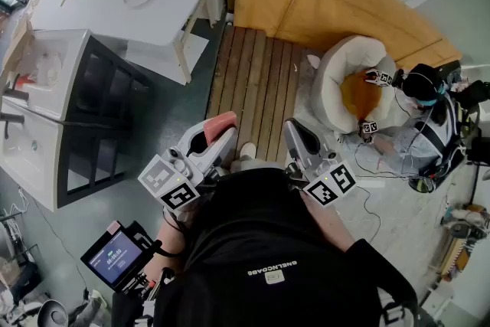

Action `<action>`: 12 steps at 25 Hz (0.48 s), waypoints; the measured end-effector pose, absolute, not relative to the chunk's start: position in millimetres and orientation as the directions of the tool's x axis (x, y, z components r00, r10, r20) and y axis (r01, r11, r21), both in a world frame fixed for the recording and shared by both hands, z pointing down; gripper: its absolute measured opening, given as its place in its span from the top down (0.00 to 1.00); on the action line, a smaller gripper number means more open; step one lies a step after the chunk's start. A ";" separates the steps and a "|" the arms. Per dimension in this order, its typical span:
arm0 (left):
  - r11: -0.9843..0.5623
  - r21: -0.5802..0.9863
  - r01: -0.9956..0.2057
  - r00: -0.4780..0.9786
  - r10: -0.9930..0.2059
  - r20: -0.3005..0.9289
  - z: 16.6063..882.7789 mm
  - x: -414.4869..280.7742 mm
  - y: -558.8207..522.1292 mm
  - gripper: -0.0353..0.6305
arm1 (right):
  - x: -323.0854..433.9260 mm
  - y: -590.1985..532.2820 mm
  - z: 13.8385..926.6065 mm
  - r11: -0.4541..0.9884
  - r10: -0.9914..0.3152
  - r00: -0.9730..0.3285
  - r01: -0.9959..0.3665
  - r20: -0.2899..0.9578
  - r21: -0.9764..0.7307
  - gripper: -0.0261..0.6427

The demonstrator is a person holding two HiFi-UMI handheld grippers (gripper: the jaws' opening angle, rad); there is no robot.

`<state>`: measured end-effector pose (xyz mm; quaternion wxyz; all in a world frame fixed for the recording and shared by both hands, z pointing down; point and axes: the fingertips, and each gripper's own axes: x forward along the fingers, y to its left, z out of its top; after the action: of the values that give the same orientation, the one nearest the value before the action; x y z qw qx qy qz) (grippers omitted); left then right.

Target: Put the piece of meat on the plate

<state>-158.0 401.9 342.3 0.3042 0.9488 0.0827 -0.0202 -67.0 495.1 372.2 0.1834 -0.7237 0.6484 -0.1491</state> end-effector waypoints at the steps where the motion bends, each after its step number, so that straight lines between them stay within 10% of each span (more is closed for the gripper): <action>1: -0.801 0.573 0.170 0.985 0.147 -0.087 342.2 -155.3 403.1 0.78 | -64.6 496.2 372.2 -0.092 -0.993 0.116 -0.882 -0.024 -0.462 0.95; 12: -0.801 0.572 0.176 0.984 0.164 -0.072 341.6 -119.5 402.8 0.78 | -28.3 497.3 368.7 -0.092 -0.990 0.130 -0.876 -0.047 -0.473 0.95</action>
<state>-119.5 402.8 341.6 0.3022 0.9490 0.0895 -0.0093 -28.3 497.3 368.7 0.1985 -0.7249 0.6439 -0.1436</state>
